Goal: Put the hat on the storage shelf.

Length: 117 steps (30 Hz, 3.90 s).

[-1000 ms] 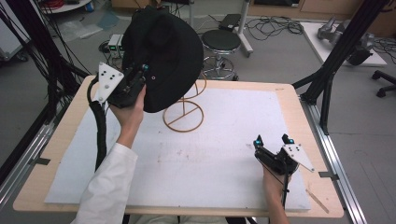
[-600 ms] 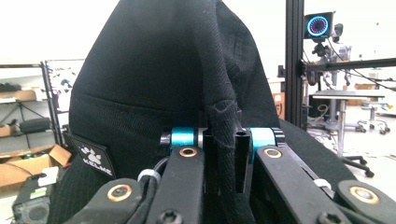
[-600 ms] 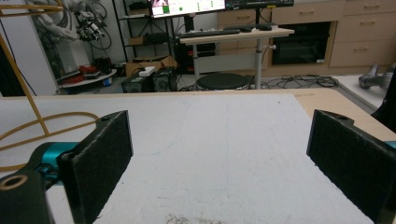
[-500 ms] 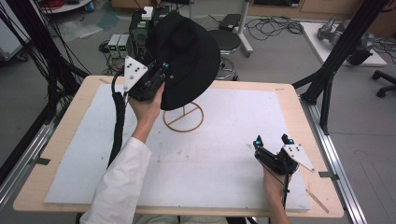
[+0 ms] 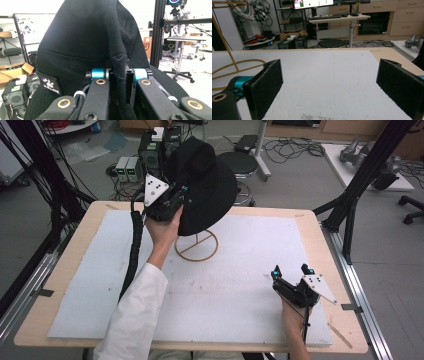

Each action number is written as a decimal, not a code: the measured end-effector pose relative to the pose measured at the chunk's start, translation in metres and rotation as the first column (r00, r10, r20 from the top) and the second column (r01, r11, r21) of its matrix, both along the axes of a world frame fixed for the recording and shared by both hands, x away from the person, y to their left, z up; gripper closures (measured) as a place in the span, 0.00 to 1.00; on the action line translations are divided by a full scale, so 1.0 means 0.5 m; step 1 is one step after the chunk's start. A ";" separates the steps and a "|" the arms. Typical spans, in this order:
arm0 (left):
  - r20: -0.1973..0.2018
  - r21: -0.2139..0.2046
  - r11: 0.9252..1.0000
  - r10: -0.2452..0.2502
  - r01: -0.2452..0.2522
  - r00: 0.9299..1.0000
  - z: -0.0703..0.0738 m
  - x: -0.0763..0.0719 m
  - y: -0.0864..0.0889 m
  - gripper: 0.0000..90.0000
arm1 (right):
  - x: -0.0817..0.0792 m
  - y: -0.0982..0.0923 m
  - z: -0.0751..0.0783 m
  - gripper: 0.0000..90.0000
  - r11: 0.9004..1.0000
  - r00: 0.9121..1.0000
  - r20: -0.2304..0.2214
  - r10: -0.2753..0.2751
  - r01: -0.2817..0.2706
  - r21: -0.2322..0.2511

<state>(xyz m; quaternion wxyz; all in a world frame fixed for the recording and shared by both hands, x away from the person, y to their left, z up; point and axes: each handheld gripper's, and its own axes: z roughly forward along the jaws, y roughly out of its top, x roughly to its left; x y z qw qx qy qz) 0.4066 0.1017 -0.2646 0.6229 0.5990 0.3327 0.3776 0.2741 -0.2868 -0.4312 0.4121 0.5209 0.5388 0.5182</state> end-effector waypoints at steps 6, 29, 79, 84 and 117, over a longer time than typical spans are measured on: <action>-0.042 -0.026 1.000 -0.013 0.012 0.999 -0.001 0.008 0.009 0.97 | 0.000 0.000 0.000 0.07 1.000 1.000 0.002 0.001 -0.001 -0.007; -0.070 0.066 0.996 -0.059 0.064 0.996 -0.003 0.002 0.000 0.94 | 0.001 0.001 0.000 0.07 1.000 1.000 0.001 -0.002 0.002 -0.006; -0.006 -0.030 0.999 0.013 -0.013 1.000 0.009 -0.063 0.108 0.44 | 0.001 -0.001 0.000 0.07 1.000 1.000 0.002 -0.011 0.011 -0.001; 0.004 -0.046 0.998 0.042 -0.042 0.999 0.006 -0.082 0.142 0.44 | 0.001 0.000 0.000 0.07 1.000 1.000 0.001 -0.012 0.012 0.001; 0.043 -0.109 0.939 0.332 -0.326 0.942 -0.082 -0.193 0.335 0.26 | -0.001 0.003 0.002 0.07 0.999 1.000 -0.003 -0.008 0.009 0.041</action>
